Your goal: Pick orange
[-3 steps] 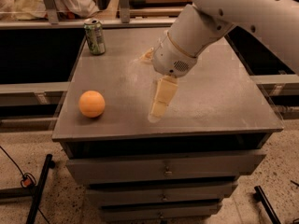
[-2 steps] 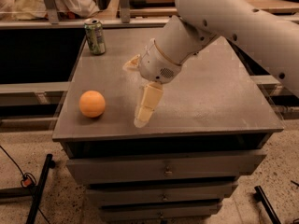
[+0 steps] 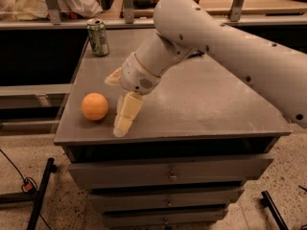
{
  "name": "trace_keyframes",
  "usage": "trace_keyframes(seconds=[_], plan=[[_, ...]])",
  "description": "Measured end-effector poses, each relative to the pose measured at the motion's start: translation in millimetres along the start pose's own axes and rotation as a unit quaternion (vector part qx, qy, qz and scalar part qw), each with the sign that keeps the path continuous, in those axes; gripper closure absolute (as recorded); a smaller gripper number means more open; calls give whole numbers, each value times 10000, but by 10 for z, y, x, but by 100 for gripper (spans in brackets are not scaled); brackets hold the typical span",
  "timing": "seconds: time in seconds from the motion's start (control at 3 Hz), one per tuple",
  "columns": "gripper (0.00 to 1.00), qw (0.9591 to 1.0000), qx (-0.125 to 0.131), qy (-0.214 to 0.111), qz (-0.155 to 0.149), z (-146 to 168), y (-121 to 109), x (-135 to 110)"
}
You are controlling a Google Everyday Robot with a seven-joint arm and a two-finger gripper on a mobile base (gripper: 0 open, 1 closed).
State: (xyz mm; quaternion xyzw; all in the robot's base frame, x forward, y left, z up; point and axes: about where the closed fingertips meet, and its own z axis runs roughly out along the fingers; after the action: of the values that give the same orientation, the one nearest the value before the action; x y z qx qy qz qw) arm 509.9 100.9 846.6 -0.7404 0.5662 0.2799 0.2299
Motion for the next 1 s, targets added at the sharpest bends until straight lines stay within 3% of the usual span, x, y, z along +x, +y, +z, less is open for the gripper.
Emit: trace_keyframes(seconds=[0.67, 1.0], plan=[[0, 9967, -503, -607, 206, 289, -27, -319], [18, 9931, -558, -1031, 80, 321, -21, -417]])
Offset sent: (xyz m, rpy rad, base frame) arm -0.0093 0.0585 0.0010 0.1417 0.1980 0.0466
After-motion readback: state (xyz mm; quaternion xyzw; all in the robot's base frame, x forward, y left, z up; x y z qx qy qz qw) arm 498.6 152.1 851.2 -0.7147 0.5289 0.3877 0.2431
